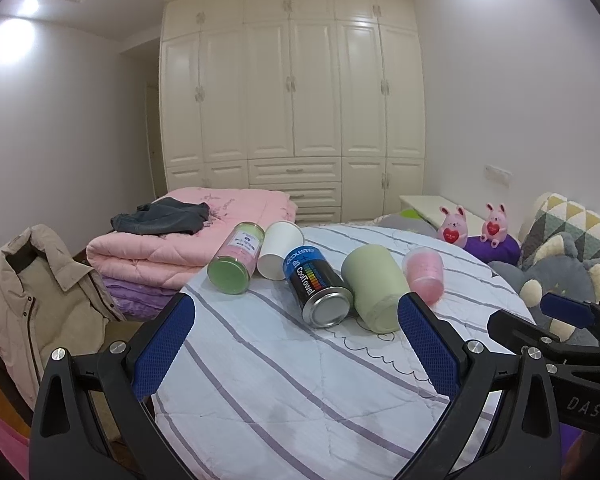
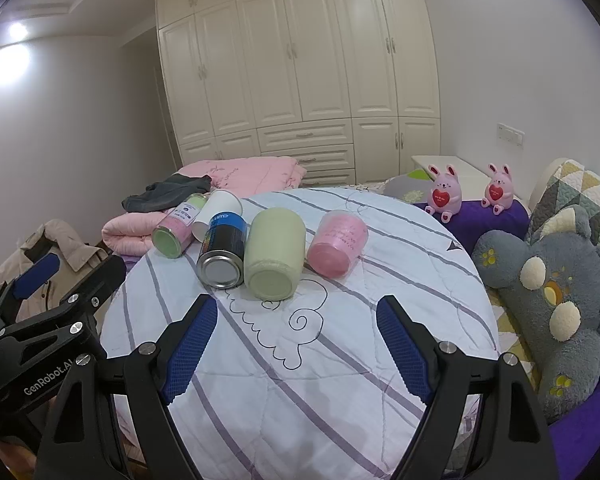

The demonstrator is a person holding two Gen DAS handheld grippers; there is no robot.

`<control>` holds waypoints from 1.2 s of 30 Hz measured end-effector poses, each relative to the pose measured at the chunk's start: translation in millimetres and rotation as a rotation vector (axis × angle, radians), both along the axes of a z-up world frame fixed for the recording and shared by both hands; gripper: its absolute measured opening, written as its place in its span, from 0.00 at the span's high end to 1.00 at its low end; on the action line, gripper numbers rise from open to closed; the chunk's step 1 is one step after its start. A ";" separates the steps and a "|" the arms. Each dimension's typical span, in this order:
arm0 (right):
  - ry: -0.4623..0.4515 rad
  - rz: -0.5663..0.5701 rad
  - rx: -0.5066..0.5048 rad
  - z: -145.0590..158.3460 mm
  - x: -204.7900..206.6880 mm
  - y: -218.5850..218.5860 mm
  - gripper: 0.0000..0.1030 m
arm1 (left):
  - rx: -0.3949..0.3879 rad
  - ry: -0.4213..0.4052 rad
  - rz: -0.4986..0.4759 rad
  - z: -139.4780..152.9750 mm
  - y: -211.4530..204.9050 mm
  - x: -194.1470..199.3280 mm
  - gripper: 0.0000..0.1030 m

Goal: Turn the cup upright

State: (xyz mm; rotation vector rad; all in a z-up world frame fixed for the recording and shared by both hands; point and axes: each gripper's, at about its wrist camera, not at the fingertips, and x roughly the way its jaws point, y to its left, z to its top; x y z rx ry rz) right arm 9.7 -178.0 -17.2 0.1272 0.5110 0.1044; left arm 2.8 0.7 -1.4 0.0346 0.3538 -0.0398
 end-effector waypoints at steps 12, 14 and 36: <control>0.060 -0.013 0.002 3.4 10.3 -11.3 0.19 | 0.017 0.086 -0.033 1.5 -14.3 22.8 0.00; 0.073 -0.016 -0.005 7.2 14.8 -13.8 0.19 | 0.025 0.097 -0.034 4.6 -17.8 28.8 0.00; 0.279 -0.040 -0.040 11.8 115.2 -89.5 0.19 | -0.044 0.487 -0.103 6.1 -89.3 160.1 0.00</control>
